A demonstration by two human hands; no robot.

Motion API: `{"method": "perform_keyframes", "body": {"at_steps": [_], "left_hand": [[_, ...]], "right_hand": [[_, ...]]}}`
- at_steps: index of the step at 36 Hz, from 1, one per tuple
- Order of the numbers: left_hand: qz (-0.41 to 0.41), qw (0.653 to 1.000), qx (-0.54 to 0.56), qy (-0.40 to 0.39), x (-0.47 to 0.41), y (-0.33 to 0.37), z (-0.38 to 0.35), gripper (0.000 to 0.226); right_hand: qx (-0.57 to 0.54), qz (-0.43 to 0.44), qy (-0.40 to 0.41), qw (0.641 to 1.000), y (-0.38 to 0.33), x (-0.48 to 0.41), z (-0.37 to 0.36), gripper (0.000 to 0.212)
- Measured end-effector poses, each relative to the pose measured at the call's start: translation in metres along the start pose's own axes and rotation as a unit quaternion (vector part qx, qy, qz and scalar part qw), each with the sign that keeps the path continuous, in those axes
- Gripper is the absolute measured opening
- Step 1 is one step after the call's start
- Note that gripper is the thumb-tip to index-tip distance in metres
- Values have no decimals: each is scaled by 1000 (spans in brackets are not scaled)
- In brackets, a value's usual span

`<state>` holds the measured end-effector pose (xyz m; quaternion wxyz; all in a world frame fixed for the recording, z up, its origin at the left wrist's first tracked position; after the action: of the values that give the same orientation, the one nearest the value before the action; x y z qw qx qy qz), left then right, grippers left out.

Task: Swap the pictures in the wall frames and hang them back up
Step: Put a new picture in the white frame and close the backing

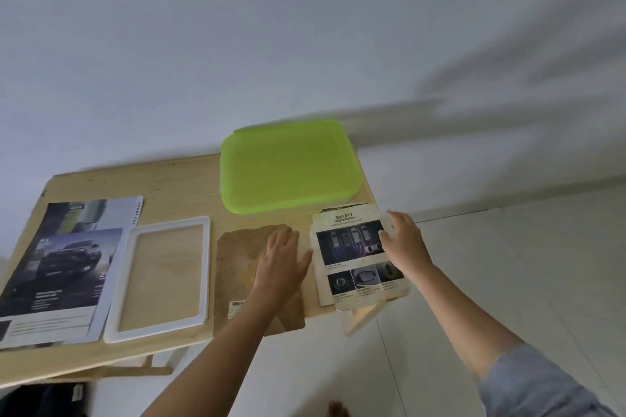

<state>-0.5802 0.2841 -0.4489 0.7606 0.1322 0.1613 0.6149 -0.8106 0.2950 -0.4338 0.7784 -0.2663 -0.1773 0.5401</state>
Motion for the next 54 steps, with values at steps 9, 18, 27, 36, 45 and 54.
{"method": "perform_keyframes", "body": {"at_steps": [9, 18, 27, 36, 45, 54], "left_hand": [[16, 994, -17, 105, -20, -128, 110, 57], [80, 994, -25, 63, 12, -319, 179, 54], [135, 990, 24, 28, 71, -442, 186, 53], [166, 985, 24, -51, 108, -478, 147, 78], [119, 990, -16, -67, 117, -493, 126, 90], [121, 991, -6, -55, 117, -495, 122, 88]], "right_hand": [[-5, 70, 19, 997, -147, -16, -40, 47], [-55, 107, -18, 993, -301, 24, -182, 44], [-80, 82, -142, 983, -390, 93, -308, 47], [-49, 21, -145, 988, -409, 156, -375, 56], [-10, -8, -99, 995, -410, 173, -392, 58], [-71, -40, -36, 996, -415, 164, -388, 40]]}}
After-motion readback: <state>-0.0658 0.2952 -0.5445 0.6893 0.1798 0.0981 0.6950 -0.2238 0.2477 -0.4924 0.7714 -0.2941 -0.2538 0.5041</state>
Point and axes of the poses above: each hand's wrist, its own x-axis away from the middle knuckle, its own z-axis out of the back of the hand, y = z × x, the point moved 1 cm from there along -x, towards the middle knuckle, and after that the axes turned 10 degrees about y, right-handed, at the moved point
